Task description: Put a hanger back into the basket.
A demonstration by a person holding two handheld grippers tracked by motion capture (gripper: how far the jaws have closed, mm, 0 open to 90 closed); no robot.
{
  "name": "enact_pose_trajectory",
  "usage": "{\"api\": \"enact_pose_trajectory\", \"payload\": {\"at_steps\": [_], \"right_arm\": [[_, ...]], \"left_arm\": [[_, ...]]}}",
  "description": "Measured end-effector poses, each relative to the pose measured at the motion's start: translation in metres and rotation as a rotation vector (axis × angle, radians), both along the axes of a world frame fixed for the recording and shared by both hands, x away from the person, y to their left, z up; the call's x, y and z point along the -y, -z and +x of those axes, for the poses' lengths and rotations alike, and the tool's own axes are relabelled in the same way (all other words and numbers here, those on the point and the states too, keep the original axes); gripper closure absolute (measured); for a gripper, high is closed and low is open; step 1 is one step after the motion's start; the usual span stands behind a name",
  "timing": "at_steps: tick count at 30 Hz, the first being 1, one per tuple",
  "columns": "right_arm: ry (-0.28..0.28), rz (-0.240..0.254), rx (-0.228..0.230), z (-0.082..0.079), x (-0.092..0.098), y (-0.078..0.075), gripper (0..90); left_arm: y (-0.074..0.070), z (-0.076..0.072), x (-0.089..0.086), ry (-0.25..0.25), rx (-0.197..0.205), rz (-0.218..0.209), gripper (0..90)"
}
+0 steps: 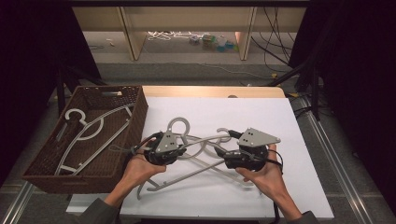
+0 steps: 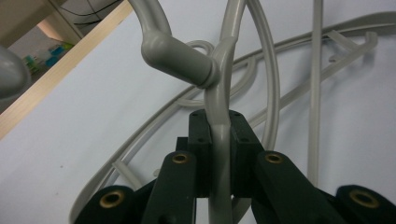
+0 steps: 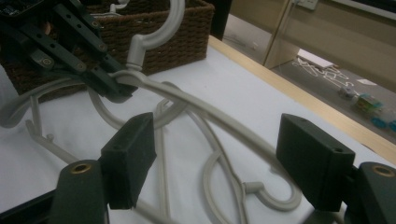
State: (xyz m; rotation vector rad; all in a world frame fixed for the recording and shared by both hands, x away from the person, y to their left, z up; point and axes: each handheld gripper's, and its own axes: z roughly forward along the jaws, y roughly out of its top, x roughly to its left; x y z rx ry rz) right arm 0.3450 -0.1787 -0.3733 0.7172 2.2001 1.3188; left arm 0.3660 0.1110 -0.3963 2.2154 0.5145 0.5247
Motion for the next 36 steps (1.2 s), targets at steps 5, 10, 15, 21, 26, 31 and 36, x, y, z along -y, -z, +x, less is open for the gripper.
{"api": "enact_pose_trajectory", "payload": {"at_steps": [5,10,15,21,26,31,36], "right_arm": [[0.020,0.032,-0.005,-0.005,0.005,0.000,26.1],[0.035,0.065,-0.036,-0.010,0.009,0.011,25.3],[0.078,0.092,-0.027,-0.015,0.015,0.022,21.7],[0.092,0.111,-0.025,-0.017,0.019,0.028,20.5],[0.095,0.128,-0.017,-0.018,0.018,0.033,19.7],[0.089,0.135,-0.021,-0.019,0.018,0.037,19.3],[0.101,0.133,-0.036,-0.023,0.019,0.039,19.3]], "left_arm": [[-0.005,0.003,-0.012,-0.038,-0.008,-0.027,81.9],[-0.011,0.005,-0.022,-0.076,-0.019,-0.066,81.9],[-0.019,0.005,-0.031,-0.092,-0.018,-0.083,81.9],[-0.024,0.005,-0.039,-0.113,-0.023,-0.125,81.9],[-0.027,0.004,-0.043,-0.129,-0.023,-0.159,81.9],[-0.029,0.004,-0.047,-0.130,-0.039,-0.174,81.9],[-0.027,0.001,-0.052,-0.137,-0.078,-0.215,81.9]]}}
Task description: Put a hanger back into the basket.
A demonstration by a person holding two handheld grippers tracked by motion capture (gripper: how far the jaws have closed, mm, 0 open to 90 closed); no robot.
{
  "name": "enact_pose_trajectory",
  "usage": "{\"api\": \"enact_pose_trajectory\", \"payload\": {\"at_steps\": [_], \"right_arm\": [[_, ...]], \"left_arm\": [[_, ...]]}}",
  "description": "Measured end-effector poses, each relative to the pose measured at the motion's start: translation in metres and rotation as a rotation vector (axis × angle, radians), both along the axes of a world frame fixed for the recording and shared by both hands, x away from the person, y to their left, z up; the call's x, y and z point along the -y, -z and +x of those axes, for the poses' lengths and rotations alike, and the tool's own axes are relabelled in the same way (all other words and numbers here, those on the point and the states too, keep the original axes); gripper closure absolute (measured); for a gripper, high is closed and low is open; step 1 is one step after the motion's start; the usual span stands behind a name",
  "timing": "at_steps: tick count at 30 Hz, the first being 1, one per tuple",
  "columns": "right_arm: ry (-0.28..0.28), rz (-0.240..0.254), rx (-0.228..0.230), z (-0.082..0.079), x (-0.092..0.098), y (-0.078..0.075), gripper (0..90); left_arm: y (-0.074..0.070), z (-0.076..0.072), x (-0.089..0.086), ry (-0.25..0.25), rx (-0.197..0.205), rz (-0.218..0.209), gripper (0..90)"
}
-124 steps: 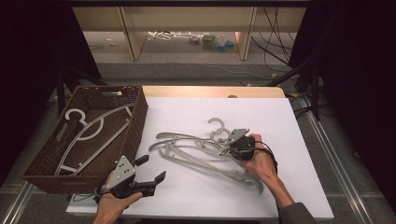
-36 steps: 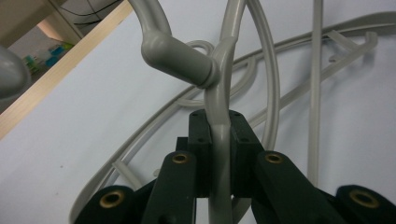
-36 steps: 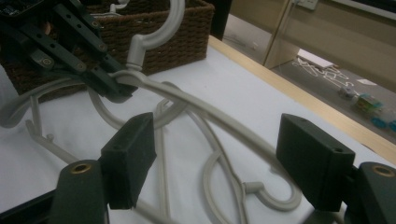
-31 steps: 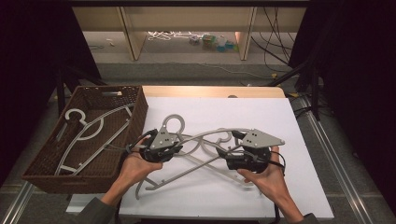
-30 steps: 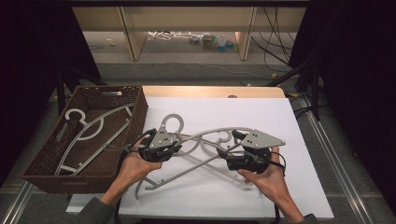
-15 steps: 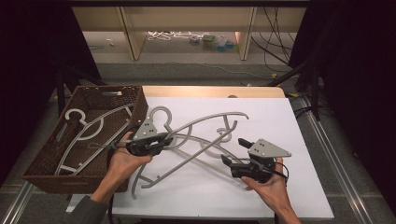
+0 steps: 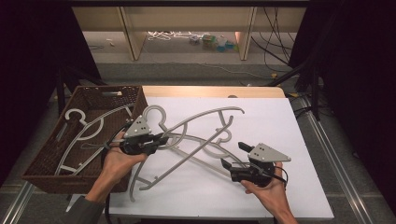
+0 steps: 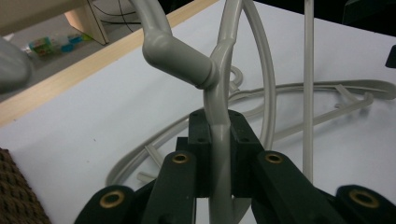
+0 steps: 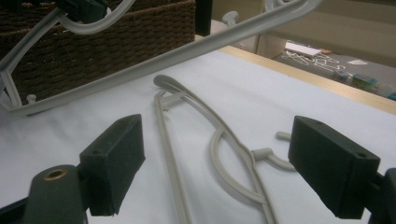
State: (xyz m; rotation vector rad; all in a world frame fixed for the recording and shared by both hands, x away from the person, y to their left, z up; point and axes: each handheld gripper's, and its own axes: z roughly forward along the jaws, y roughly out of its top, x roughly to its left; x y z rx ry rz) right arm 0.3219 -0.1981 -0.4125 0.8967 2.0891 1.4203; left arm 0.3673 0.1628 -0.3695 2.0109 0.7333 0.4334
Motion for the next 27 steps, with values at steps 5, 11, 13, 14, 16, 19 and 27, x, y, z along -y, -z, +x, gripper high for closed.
{"api": "enact_pose_trajectory", "payload": {"at_steps": [5,11,13,14,16,19,27], "right_arm": [[-0.001,0.014,0.000,-0.004,0.004,0.002,19.1],[-0.001,0.006,-0.004,-0.006,0.007,0.005,18.8],[0.006,0.007,0.000,-0.007,0.007,0.005,18.6],[0.001,0.013,0.007,-0.006,0.006,0.006,18.6],[0.003,-0.002,-0.006,-0.008,0.007,0.005,18.6],[-0.002,-0.002,-0.007,-0.008,0.007,0.006,18.6],[-0.008,-0.008,-0.008,-0.008,0.006,0.007,18.6]], "left_arm": [[-0.007,-0.009,-0.007,0.012,-0.036,-0.054,82.0],[-0.031,-0.013,-0.017,0.014,-0.026,-0.052,81.9],[-0.042,-0.013,-0.022,0.006,-0.020,-0.046,81.9],[-0.050,-0.012,-0.027,-0.002,-0.014,-0.041,81.9],[-0.061,-0.010,-0.035,-0.020,-0.001,-0.037,81.9],[-0.077,-0.008,-0.047,-0.054,0.027,-0.020,81.9],[-0.101,0.000,-0.075,-0.113,0.041,0.017,82.0]]}}
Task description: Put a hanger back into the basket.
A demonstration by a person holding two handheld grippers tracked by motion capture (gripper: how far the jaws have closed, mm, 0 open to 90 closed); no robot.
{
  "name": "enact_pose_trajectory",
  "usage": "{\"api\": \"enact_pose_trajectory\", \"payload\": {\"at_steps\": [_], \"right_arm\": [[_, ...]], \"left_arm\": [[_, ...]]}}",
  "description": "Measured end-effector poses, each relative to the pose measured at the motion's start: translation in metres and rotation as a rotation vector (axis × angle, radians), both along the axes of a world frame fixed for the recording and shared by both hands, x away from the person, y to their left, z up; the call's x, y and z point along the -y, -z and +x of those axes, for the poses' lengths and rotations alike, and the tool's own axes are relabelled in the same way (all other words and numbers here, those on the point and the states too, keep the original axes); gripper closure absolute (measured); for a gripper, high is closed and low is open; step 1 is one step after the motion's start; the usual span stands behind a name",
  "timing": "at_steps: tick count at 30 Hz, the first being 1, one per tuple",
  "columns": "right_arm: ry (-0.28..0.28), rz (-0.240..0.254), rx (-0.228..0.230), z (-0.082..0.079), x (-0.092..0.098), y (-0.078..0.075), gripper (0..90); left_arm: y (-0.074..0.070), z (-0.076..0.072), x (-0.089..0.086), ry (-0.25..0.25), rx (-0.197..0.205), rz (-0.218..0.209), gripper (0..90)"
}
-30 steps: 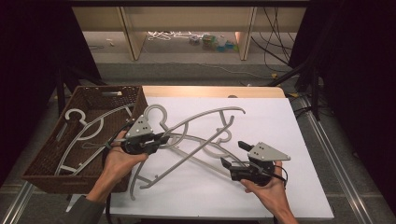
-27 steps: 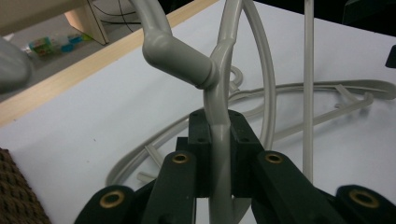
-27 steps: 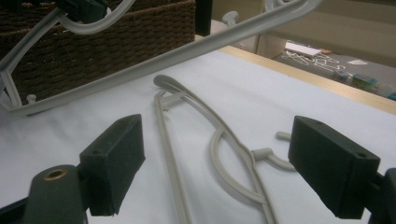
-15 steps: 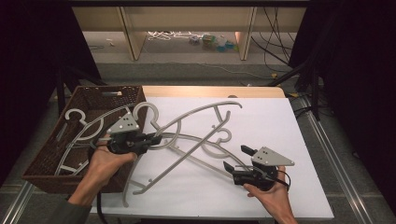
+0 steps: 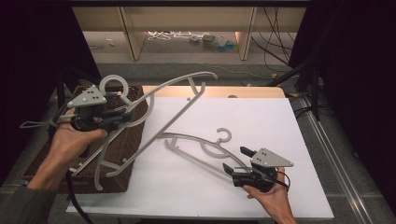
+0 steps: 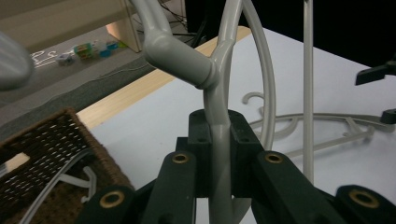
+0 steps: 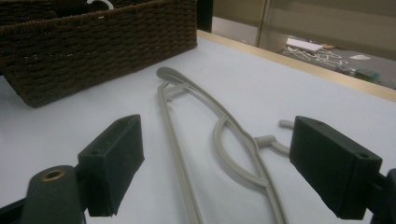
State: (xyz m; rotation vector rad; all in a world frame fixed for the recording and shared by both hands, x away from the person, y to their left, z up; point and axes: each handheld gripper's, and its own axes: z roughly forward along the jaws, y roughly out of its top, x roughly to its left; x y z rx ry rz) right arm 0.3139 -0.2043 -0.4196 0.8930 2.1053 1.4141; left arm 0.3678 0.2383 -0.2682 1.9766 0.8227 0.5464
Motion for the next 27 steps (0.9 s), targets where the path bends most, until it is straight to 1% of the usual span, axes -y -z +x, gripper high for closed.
{"api": "enact_pose_trajectory", "payload": {"at_steps": [1,2,3,4,5,6,7,9,11,12,13,14,15,16,17,18,19,21,23,25,27], "right_arm": [[-0.001,0.000,0.000,0.000,0.000,0.000,18.6],[0.001,0.004,0.004,0.000,-0.001,0.000,18.6],[0.000,0.003,0.003,0.000,-0.001,0.000,18.6],[-0.003,0.001,-0.004,0.000,0.000,0.000,18.6],[-0.004,0.002,-0.006,0.000,0.000,0.000,18.6],[-0.004,0.002,-0.007,0.000,0.000,0.000,18.6],[0.006,0.011,0.007,0.001,-0.001,0.001,18.6],[0.000,0.003,-0.006,0.001,-0.001,0.001,18.6],[-0.004,0.001,-0.010,0.001,0.000,0.001,18.6],[-0.001,0.005,-0.005,0.001,-0.001,0.001,18.6],[-0.006,0.003,-0.007,0.001,-0.001,0.001,18.6],[-0.007,0.002,-0.006,0.001,-0.001,0.001,18.6],[-0.009,0.000,-0.007,0.001,0.000,0.001,18.6],[-0.009,0.001,-0.008,0.001,-0.001,0.001,18.6],[-0.008,0.004,-0.029,0.000,-0.001,0.001,18.6],[-0.010,0.009,-0.004,0.002,-0.001,0.002,18.6],[-0.011,0.011,-0.001,0.002,-0.002,0.002,18.6],[-0.012,0.011,-0.001,0.002,-0.001,0.002,18.7],[-0.010,-0.002,-0.011,0.001,-0.001,0.002,18.7],[-0.014,-0.003,-0.015,0.001,-0.001,0.002,18.7],[-0.015,-0.003,-0.019,0.001,-0.002,0.003,18.7]], "left_arm": [[-0.001,0.001,-0.004,-0.034,-0.010,-0.003,82.0],[-0.004,0.004,-0.010,-0.041,-0.007,0.029,81.9],[-0.005,0.006,-0.015,-0.061,-0.003,0.030,81.9],[-0.006,0.009,-0.020,-0.065,0.005,0.031,81.9],[-0.006,0.011,-0.023,-0.076,0.006,0.021,81.9],[-0.008,0.013,-0.029,-0.093,0.018,0.038,81.9],[-0.008,0.014,-0.032,-0.110,0.026,0.032,82.0],[-0.008,0.017,-0.039,-0.134,0.030,0.036,81.9],[-0.007,0.022,-0.050,-0.157,0.033,0.062,81.9],[-0.005,0.024,-0.053,-0.170,0.044,0.059,82.0],[-0.004,0.025,-0.057,-0.180,0.042,0.061,82.0],[-0.003,0.028,-0.063,-0.188,0.045,0.088,81.9],[-0.001,0.031,-0.066,-0.206,0.048,0.074,82.0],[0.000,0.033,-0.071,-0.219,0.050,0.085,82.0],[0.001,0.034,-0.075,-0.229,0.053,0.100,82.0],[0.002,0.038,-0.082,-0.250,0.053,0.111,82.0],[0.004,0.040,-0.086,-0.272,0.055,0.114,82.0],[0.008,0.044,-0.096,-0.296,0.060,0.126,82.0],[0.014,0.047,-0.104,-0.306,0.057,0.120,82.0],[0.022,0.050,-0.113,-0.327,0.040,0.140,81.9],[0.028,0.052,-0.118,-0.349,0.031,0.137,81.9]]}}
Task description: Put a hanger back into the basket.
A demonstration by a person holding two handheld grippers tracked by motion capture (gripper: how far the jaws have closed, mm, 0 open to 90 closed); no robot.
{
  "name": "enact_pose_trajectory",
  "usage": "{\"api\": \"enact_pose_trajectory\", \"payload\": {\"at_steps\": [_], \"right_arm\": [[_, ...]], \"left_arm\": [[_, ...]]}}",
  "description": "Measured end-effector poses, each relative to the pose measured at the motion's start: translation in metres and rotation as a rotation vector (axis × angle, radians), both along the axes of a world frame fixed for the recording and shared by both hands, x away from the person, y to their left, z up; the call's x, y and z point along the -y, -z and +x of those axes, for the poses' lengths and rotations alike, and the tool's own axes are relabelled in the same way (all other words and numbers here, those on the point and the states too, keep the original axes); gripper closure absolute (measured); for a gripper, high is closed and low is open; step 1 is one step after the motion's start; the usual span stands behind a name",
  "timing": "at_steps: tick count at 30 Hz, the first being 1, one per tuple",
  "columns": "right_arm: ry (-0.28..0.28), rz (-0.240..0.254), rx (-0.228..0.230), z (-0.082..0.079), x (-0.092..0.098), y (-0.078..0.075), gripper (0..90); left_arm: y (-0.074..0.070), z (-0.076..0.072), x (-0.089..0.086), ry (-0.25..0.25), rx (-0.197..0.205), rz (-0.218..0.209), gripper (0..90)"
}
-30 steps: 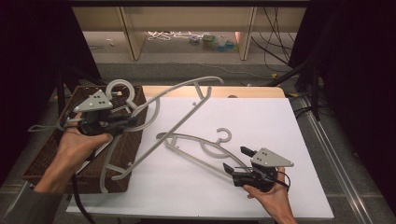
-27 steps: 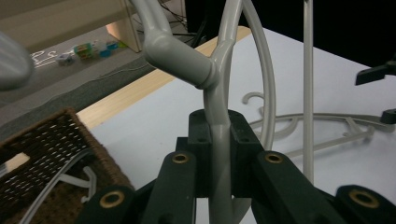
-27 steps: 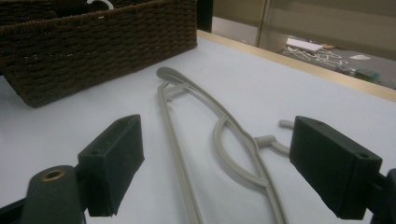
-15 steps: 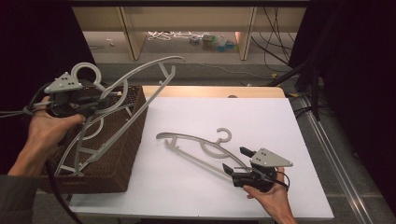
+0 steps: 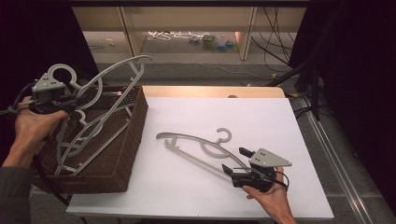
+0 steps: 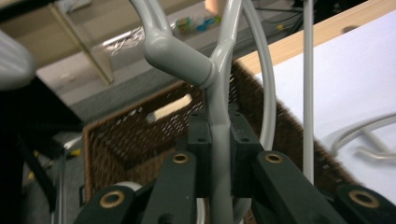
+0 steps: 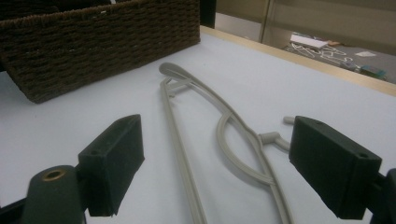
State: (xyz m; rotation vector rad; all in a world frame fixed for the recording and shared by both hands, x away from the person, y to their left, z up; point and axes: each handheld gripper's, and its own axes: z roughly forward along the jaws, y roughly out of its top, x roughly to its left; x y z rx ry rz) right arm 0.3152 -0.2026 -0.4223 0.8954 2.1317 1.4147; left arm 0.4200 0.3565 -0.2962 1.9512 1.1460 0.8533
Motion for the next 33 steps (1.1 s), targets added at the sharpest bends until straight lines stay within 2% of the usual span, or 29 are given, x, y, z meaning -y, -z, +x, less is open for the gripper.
{"api": "enact_pose_trajectory", "payload": {"at_steps": [1,2,3,4,5,7,10,11,12,13,14,17,20,24,33], "right_arm": [[0.000,0.002,0.001,0.000,0.000,0.000,18.7],[0.002,0.007,-0.009,0.000,-0.001,0.000,18.7],[0.003,0.003,0.007,0.000,-0.001,0.000,18.7],[0.003,0.005,-0.005,0.000,-0.001,0.000,18.7],[0.000,0.012,0.011,0.001,-0.001,0.001,18.7],[0.002,0.001,0.005,0.000,-0.001,0.000,18.7],[-0.001,0.010,0.009,0.000,-0.001,0.001,18.7],[-0.001,0.003,-0.005,0.000,-0.001,0.000,18.7],[-0.002,0.012,0.013,0.001,-0.001,0.001,18.7],[0.000,-0.003,0.003,0.000,-0.001,0.000,18.7],[0.004,-0.019,-0.008,-0.001,0.000,-0.001,18.7],[0.002,0.006,0.010,0.000,-0.002,0.000,18.8],[0.004,-0.015,-0.004,-0.001,0.000,0.000,18.8],[-0.001,-0.005,0.001,-0.001,-0.001,0.000,18.8],[-0.001,0.005,0.008,0.000,-0.002,0.000,18.8]], "left_arm": [[0.003,0.001,-0.003,-0.007,-0.001,0.010,81.9],[0.005,0.002,-0.005,-0.006,-0.006,0.036,82.0],[0.008,0.003,-0.010,-0.002,-0.005,0.069,82.0],[0.011,0.004,-0.013,-0.010,-0.002,0.066,81.9],[0.014,0.004,-0.019,-0.020,-0.013,0.071,81.9],[0.023,0.005,-0.027,-0.038,-0.020,0.070,81.9],[0.032,0.005,-0.033,-0.034,-0.043,0.110,81.9],[0.035,0.005,-0.034,-0.036,-0.042,0.118,81.9],[0.038,0.005,-0.035,-0.035,-0.053,0.131,81.9],[0.040,0.006,-0.037,-0.033,-0.066,0.147,81.9],[0.043,0.006,-0.037,-0.048,-0.066,0.137,81.9],[0.050,0.005,-0.039,-0.052,-0.082,0.133,81.9],[0.055,0.005,-0.041,-0.059,-0.099,0.145,81.9],[0.062,0.007,-0.040,-0.048,-0.126,0.134,81.9],[0.073,0.015,-0.038,-0.079,-0.182,0.157,81.8]]}}
